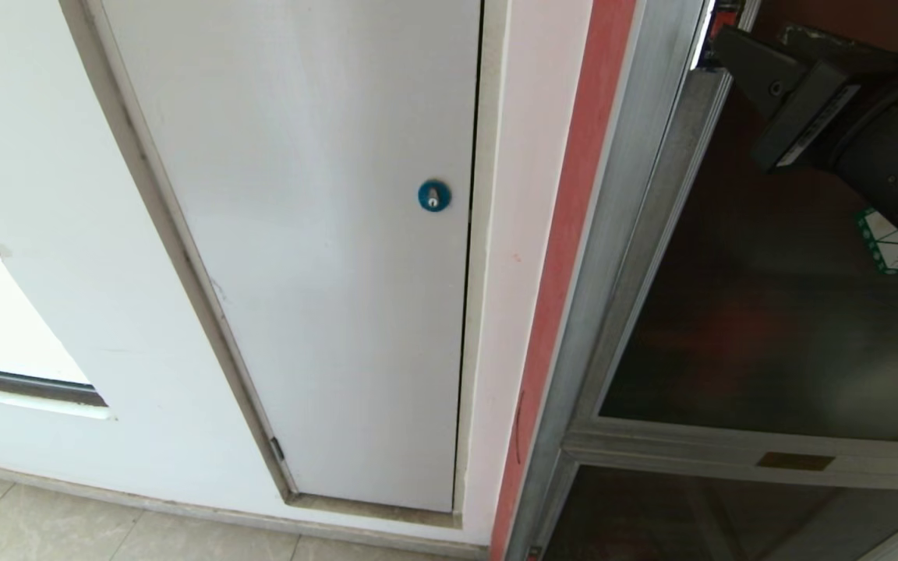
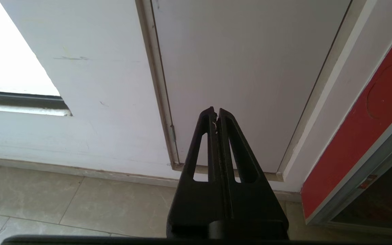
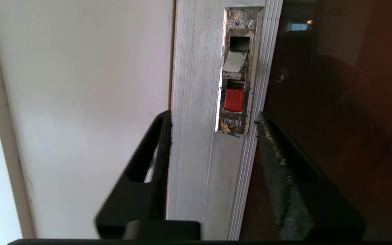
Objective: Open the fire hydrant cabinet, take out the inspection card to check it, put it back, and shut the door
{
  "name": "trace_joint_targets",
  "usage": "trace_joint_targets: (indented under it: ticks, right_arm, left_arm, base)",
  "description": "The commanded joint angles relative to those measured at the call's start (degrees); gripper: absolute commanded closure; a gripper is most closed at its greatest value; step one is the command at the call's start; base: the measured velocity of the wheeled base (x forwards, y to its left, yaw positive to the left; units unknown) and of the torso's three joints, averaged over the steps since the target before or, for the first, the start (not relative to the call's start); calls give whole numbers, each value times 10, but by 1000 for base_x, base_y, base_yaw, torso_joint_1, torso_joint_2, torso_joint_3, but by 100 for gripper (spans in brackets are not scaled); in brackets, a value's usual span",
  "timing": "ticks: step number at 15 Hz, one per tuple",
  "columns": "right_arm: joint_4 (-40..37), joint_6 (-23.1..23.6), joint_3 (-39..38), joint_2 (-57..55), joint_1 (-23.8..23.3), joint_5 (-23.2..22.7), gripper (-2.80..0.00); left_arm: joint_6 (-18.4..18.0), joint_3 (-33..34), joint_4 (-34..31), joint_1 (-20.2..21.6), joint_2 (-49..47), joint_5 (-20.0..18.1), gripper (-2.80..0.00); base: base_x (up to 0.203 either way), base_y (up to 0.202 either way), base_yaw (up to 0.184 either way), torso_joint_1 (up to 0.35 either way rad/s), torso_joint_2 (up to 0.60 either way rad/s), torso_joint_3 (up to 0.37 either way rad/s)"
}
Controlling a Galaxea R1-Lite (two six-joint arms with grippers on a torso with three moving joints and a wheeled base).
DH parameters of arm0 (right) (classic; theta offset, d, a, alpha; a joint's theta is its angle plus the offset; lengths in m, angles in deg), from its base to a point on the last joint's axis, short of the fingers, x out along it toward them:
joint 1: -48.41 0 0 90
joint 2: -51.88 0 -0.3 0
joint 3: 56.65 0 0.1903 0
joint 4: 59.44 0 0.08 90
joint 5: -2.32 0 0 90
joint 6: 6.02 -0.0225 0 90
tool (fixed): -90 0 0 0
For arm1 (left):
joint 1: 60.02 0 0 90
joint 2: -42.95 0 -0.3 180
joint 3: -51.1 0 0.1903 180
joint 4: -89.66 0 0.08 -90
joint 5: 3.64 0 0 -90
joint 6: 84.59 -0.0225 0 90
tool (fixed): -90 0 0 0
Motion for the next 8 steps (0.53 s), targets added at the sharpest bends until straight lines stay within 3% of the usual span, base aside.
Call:
trace_joint_targets:
  ticks: [1,8]
  right_arm:
    - [4,2,15,-14,0,2,-280]
    - [14,11,68,-47,2,58,-280]
  left_arm:
    - [0,1,0,0,0,0,0]
    - [0,0,0,0,0,0,0]
  base:
    - [0,0,0,0,0,0]
    - [0,0,0,0,0,0]
